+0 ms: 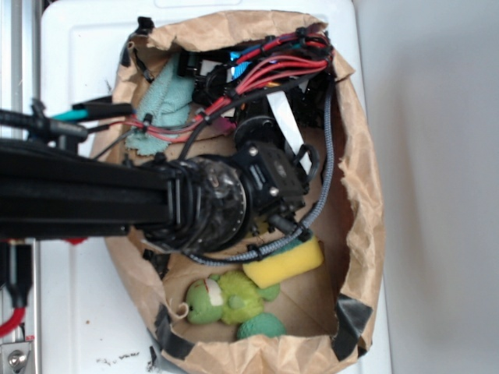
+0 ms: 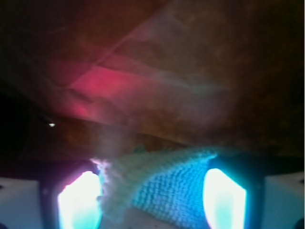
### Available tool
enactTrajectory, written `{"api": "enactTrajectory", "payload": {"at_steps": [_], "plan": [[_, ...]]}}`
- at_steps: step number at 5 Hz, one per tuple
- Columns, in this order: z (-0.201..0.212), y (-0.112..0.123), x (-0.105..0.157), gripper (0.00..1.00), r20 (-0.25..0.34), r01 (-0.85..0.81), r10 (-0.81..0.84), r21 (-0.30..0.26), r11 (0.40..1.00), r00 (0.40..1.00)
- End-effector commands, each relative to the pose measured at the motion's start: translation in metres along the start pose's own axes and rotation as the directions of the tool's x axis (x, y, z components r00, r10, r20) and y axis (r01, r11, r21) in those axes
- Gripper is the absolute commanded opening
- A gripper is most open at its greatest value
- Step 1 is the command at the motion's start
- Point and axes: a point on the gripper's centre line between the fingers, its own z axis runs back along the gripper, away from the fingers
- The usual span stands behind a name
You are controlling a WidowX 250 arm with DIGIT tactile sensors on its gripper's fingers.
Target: Grab the blue cloth.
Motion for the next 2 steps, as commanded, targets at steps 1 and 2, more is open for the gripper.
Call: {"api": "enactTrajectory", "payload": {"at_steps": [1, 2], "plan": [[0.0137, 0.0099, 0.0134, 0.00, 0.010, -0.001, 0.001, -0.043, 0.999, 1.000], [0.0151, 0.0104, 0.0141, 0.00, 0.005, 0.002, -0.002, -0.051, 0.999, 1.000]]}}
